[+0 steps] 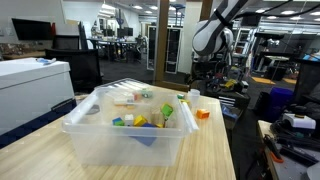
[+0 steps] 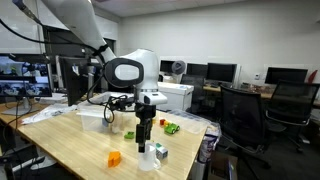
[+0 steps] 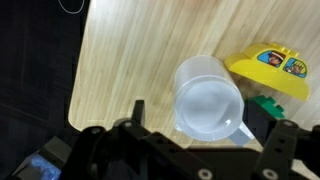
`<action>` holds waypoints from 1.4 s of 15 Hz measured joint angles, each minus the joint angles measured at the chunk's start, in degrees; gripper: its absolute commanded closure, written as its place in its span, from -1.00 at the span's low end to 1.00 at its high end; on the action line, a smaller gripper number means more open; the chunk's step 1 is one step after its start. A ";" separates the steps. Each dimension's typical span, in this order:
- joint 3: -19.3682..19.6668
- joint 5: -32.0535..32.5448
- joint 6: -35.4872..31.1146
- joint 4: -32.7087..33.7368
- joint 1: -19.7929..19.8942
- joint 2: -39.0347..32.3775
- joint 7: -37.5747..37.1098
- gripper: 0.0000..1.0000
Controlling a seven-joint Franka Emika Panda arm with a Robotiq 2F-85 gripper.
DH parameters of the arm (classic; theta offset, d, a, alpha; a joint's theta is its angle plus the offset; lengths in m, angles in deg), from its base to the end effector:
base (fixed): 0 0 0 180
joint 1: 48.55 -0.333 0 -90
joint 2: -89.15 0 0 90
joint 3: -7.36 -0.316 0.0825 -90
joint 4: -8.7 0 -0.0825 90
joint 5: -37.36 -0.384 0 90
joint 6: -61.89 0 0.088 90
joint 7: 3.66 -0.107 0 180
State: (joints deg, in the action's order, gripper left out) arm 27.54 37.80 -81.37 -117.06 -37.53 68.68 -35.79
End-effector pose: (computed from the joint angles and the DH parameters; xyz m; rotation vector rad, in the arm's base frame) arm 0.4737 -0.2885 0.2274 2.5859 -1.5508 -0.0447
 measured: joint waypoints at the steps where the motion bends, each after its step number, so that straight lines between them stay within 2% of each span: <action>1: 0.00 0.00 -0.14 0.46 0.01 -0.70 0.00 -1.00; 10: -0.79 -0.34 -1.11 5.08 0.03 -6.55 0.16 -1.00; 21: -1.70 -2.20 -3.67 8.58 0.01 -4.55 0.34 -1.00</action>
State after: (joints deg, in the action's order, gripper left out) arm 25.84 35.61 -85.04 -108.48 -37.52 64.13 -35.45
